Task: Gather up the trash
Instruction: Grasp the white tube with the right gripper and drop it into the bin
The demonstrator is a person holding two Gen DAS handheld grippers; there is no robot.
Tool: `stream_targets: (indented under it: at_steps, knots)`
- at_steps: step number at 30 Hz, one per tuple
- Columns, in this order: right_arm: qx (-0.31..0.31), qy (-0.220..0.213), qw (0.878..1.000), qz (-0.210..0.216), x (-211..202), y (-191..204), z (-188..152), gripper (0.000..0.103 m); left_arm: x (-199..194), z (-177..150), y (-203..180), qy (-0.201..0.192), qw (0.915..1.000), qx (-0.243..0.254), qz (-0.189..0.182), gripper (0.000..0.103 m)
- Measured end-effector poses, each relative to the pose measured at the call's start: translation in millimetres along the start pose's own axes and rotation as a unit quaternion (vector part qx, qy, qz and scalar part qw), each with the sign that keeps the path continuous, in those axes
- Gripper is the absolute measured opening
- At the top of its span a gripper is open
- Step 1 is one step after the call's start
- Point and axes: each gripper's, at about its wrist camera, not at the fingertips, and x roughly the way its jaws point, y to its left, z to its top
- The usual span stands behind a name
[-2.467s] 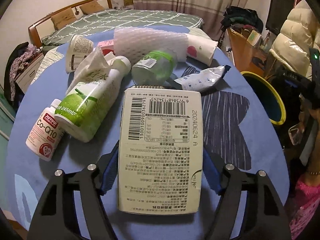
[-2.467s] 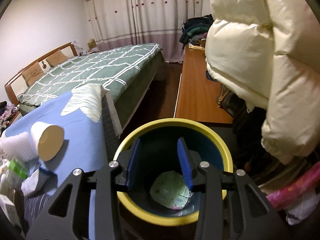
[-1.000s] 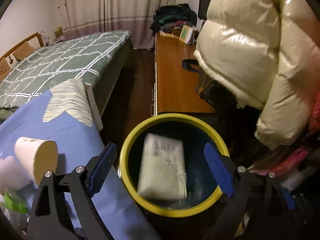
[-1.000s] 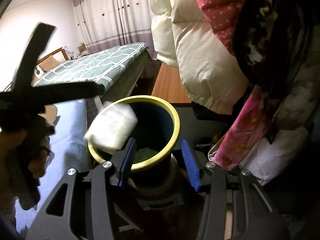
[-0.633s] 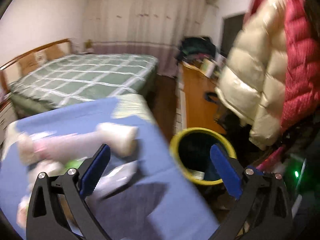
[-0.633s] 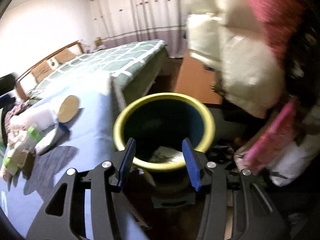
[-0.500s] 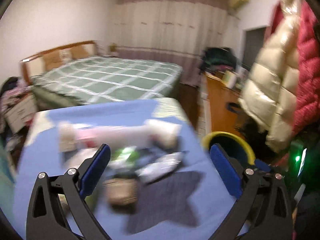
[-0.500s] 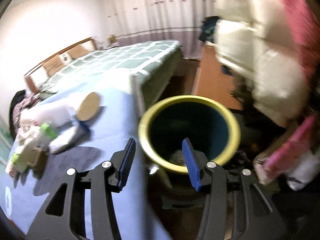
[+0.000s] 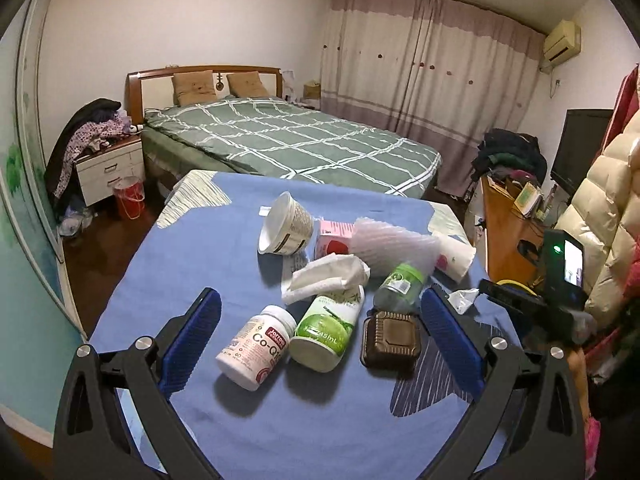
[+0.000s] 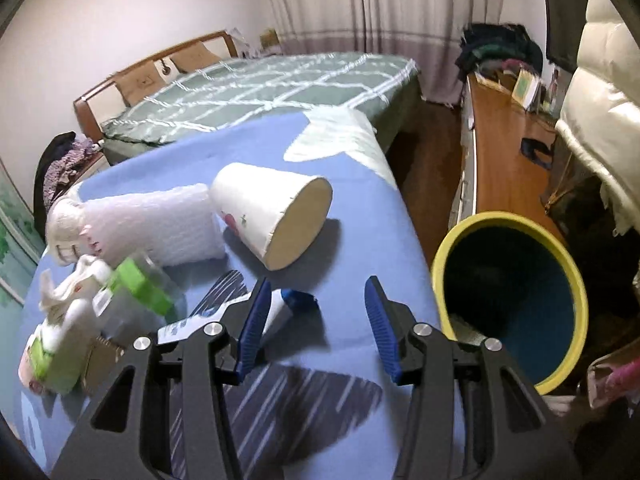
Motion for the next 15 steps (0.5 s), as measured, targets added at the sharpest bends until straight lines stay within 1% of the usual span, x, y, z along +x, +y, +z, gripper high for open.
stream_targets:
  at_steps: [2,7,9,10,14,15]
  knots:
    - [0.010,0.014,1.000,0.006,10,3,2,0.047,4,0,-8,0.001,1.0000,0.004,0.000,0.098]
    - [0.016,0.032,0.999,0.016,28,10,-1,0.047,13,-2,-15,0.009,0.9999,0.007,-0.007,0.098]
    - [0.017,0.039,0.999,0.025,34,13,-2,0.037,16,-2,-17,0.014,0.9998,0.006,-0.009,0.098]
    - [0.018,0.042,0.998,0.032,38,12,0,0.037,18,-3,-18,0.017,0.9998,0.006,-0.010,0.098]
    - [0.018,0.040,0.998,0.042,36,12,-1,0.028,25,-4,-22,0.025,0.9995,0.010,-0.013,0.098]
    - [0.019,0.039,0.998,0.044,34,11,-2,0.014,27,-5,-23,0.027,0.9995,0.011,-0.014,0.098]
